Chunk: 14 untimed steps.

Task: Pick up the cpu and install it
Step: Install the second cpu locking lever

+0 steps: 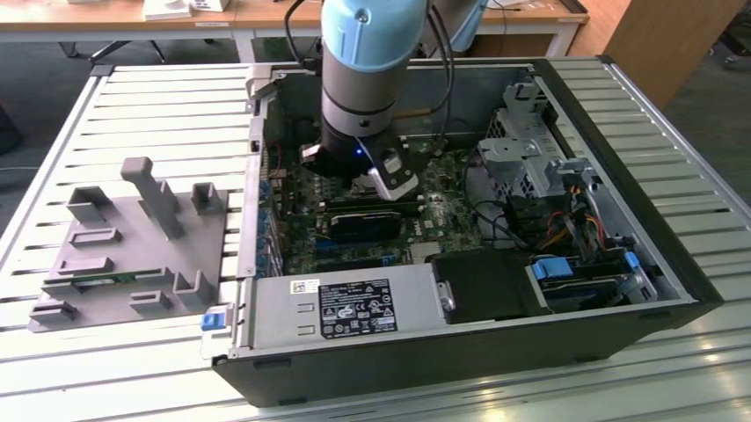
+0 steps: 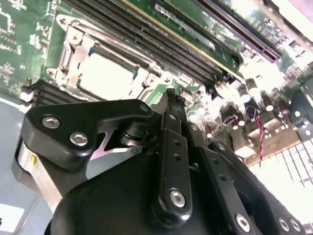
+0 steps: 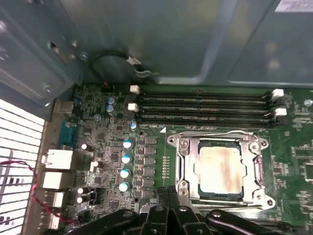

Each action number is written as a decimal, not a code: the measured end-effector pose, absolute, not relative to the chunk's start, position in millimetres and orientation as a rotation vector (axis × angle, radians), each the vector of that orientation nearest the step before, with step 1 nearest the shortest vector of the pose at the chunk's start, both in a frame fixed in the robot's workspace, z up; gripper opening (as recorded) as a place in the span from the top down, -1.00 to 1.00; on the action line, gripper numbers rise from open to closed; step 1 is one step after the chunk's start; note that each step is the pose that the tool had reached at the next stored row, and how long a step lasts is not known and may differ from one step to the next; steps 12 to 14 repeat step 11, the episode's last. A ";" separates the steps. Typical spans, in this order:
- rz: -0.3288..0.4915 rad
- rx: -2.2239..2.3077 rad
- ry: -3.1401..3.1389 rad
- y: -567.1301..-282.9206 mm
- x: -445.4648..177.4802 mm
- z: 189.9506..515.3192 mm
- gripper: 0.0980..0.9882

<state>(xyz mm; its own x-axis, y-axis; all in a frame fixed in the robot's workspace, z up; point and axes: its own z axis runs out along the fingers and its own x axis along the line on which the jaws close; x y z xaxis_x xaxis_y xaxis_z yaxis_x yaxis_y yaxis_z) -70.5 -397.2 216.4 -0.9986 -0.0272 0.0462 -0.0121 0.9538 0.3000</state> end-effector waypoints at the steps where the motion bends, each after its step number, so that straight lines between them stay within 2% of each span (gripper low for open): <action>1: -0.469 0.031 -3.056 -397.2 -70.6 219.5 0.98; 14: -0.471 0.030 -3.054 -397.2 -70.6 240.3 0.98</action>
